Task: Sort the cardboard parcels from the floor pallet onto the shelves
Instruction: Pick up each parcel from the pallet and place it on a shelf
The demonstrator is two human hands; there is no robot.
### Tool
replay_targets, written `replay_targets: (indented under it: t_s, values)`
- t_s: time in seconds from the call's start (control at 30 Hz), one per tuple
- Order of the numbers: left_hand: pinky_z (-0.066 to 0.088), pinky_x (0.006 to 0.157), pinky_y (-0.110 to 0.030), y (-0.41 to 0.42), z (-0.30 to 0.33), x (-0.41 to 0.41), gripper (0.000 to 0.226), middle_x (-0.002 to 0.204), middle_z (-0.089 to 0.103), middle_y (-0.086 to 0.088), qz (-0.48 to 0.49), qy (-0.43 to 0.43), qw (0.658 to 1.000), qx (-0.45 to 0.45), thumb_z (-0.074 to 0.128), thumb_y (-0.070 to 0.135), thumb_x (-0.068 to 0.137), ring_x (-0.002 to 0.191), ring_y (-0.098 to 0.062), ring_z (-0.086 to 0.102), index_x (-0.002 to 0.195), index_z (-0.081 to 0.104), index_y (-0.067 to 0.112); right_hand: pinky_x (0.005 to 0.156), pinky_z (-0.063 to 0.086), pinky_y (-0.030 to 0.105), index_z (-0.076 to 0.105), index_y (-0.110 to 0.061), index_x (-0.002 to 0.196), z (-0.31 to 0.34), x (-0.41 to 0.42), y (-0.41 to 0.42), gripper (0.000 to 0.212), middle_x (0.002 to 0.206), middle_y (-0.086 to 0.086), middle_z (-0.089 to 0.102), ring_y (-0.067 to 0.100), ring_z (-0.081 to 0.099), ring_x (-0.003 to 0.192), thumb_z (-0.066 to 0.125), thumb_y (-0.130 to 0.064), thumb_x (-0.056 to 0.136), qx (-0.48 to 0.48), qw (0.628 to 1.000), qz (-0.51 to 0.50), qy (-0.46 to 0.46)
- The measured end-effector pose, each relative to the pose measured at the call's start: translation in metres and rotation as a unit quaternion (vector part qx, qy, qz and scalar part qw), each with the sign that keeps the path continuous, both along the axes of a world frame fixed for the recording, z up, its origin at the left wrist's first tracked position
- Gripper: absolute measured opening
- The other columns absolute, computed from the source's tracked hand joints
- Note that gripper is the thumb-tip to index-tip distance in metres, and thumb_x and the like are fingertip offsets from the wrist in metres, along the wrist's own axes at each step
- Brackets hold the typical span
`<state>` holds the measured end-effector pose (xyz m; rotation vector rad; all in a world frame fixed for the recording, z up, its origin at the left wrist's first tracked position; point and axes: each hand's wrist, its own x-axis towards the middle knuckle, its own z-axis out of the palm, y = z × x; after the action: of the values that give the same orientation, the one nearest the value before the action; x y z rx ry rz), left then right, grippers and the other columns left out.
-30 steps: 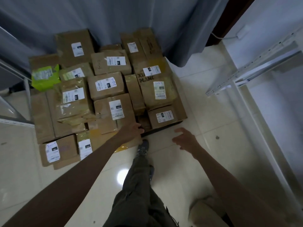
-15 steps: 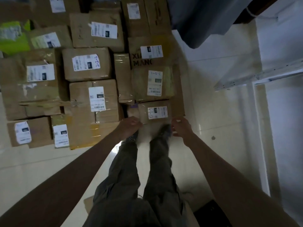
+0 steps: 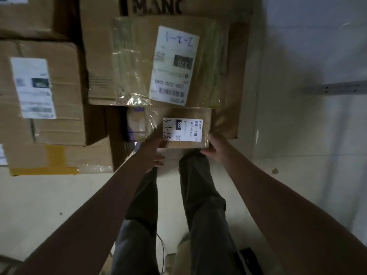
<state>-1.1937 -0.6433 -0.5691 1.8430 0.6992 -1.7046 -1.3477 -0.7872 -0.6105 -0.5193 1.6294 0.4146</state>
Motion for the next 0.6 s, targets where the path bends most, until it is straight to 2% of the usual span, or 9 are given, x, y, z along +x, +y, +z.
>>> replay_targets:
  t_s: [0.07,0.13,0.2,0.27,0.33,0.4,0.47,0.5,0.6]
  values:
    - [0.051,0.09,-0.047,-0.005,-0.012,0.003,0.028,0.095,0.07,-0.005,0.059,-0.006,0.998,-0.003,0.066,0.042,0.092,0.094,-0.029,0.062,0.105,0.067,0.017,0.106,0.049,0.045,0.046,-0.011,0.144,-0.008,0.009,0.001,0.041,0.141,0.011,0.057,0.029,0.057,0.127,0.052,-0.019,0.104,-0.02,0.999,0.021,-0.024]
    - [0.049,0.092,-0.046,-0.009,-0.015,0.005,0.018,0.083,0.07,-0.001,0.101,-0.001,0.995,-0.001,0.063,0.038,0.094,0.095,-0.026,0.061,0.095,0.065,0.021,0.109,0.048,0.042,0.048,-0.011,0.141,-0.008,0.01,0.0,0.041,0.137,0.008,0.06,0.025,0.058,0.124,0.052,-0.01,0.101,-0.017,0.998,0.043,-0.033]
    - [0.047,0.101,-0.05,-0.011,-0.013,0.001,0.017,0.093,0.065,-0.003,0.124,0.003,0.992,0.015,0.063,0.037,0.094,0.104,-0.028,0.059,0.095,0.064,0.021,0.102,0.05,0.037,0.057,-0.01,0.126,-0.006,0.0,-0.003,0.031,0.119,0.005,0.067,0.018,0.062,0.106,0.052,-0.004,0.097,-0.018,0.998,0.051,-0.041]
    - [0.046,0.103,-0.053,-0.015,-0.009,-0.009,0.027,0.105,0.061,-0.008,0.132,0.016,0.991,0.03,0.065,0.04,0.092,0.106,-0.03,0.058,0.101,0.064,0.015,0.085,0.051,0.031,0.06,-0.016,0.113,-0.007,-0.014,-0.011,0.02,0.112,0.009,0.067,0.016,0.06,0.089,0.055,-0.007,0.095,-0.082,0.994,0.078,-0.009]
    - [0.045,0.105,-0.055,-0.025,-0.005,-0.023,0.034,0.116,0.056,-0.013,0.137,0.025,0.989,0.043,0.061,0.04,0.096,0.113,-0.033,0.056,0.116,0.061,0.012,0.081,0.05,0.028,0.058,-0.013,0.121,-0.017,-0.027,-0.03,0.027,0.125,0.012,0.058,0.019,0.06,0.093,0.058,-0.009,0.094,-0.189,0.975,0.102,0.05]
    - [0.045,0.105,-0.053,-0.037,-0.005,-0.035,0.026,0.119,0.057,-0.015,0.15,0.02,0.988,0.037,0.058,0.031,0.098,0.117,-0.035,0.056,0.116,0.06,0.013,0.094,0.05,0.034,0.05,-0.01,0.139,-0.031,-0.037,-0.055,0.046,0.142,0.014,0.044,0.027,0.056,0.115,0.061,-0.011,0.094,-0.244,0.959,0.11,0.095]
    - [0.049,0.094,-0.048,-0.049,-0.011,-0.043,0.011,0.107,0.062,-0.013,0.17,0.011,0.985,0.025,0.057,0.024,0.097,0.105,-0.032,0.06,0.104,0.059,0.015,0.106,0.047,0.038,0.037,-0.013,0.152,-0.046,-0.045,-0.082,0.061,0.154,0.013,0.034,0.03,0.047,0.131,0.061,-0.012,0.096,-0.226,0.967,0.075,0.095]
    - [0.05,0.087,-0.045,-0.053,-0.016,-0.045,0.009,0.101,0.064,-0.013,0.18,0.006,0.983,0.019,0.057,0.023,0.097,0.096,-0.03,0.061,0.103,0.058,0.015,0.106,0.047,0.04,0.032,-0.016,0.156,-0.053,-0.047,-0.093,0.065,0.156,0.011,0.034,0.031,0.046,0.134,0.06,-0.012,0.097,-0.204,0.974,0.052,0.085]
    - [0.054,0.084,-0.045,-0.058,-0.027,-0.043,0.009,0.072,0.073,-0.012,0.203,-0.01,0.979,0.028,0.058,0.019,0.097,0.076,-0.03,0.07,0.103,0.058,0.013,0.095,0.054,0.042,0.039,-0.014,0.152,-0.067,-0.033,-0.106,0.06,0.141,0.013,0.053,0.035,0.056,0.126,0.057,-0.008,0.095,-0.139,0.99,0.03,0.011]
